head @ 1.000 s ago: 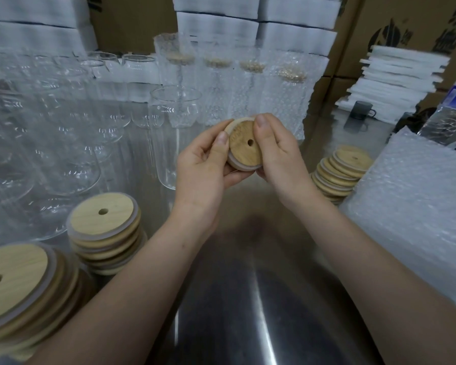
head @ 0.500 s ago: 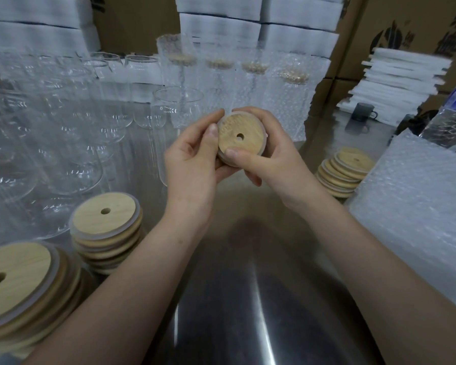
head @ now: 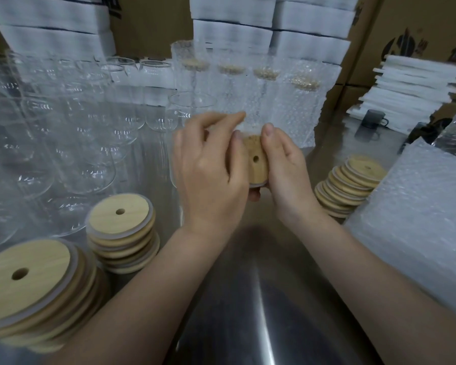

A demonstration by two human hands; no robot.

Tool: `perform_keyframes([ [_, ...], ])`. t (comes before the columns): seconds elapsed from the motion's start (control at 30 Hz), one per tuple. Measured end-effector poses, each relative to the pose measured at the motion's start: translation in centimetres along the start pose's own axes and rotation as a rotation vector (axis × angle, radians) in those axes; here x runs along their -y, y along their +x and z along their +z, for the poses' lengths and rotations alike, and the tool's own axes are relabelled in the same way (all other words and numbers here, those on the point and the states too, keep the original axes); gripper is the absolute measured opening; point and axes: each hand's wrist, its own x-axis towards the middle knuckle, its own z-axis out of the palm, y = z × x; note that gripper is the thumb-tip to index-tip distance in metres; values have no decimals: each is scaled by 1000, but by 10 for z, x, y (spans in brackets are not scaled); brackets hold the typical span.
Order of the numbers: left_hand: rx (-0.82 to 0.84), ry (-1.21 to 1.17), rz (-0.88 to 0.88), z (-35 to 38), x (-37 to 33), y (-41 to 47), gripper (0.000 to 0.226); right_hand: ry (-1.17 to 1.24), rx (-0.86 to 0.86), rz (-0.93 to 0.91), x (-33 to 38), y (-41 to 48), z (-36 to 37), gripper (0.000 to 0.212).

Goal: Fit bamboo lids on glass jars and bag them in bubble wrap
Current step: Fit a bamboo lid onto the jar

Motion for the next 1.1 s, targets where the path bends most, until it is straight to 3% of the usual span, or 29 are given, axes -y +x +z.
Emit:
perform_keyframes([
  [0.13,-144,97,-147,-4,2,6,53,83,-58,125,-1,2,1,47],
  [0.23,-73,122,-341,-1,11,7,81,267,-87,249,0,4,2,51],
  [0.37,47,57,-560,3,33,6,109,573,-132,405,0,7,-2,40],
  [0.47,103,6,-658,7,47,2,118,736,-165,404,0,10,-4,39],
  [0.6,155,12,-730,11,60,0,108,803,-207,395,0,14,-4,43],
  [0.7,137,1,-680,12,62,0,99,774,-217,352,1,18,-6,29],
  [0.83,170,68,-545,13,56,-2,99,586,-241,202,3,21,-12,26],
  [0.97,252,233,-370,12,50,-5,98,232,-253,-56,5,19,-14,31],
  [1.1,277,289,-319,11,45,-7,94,-111,-227,-212,6,15,-14,39],
])
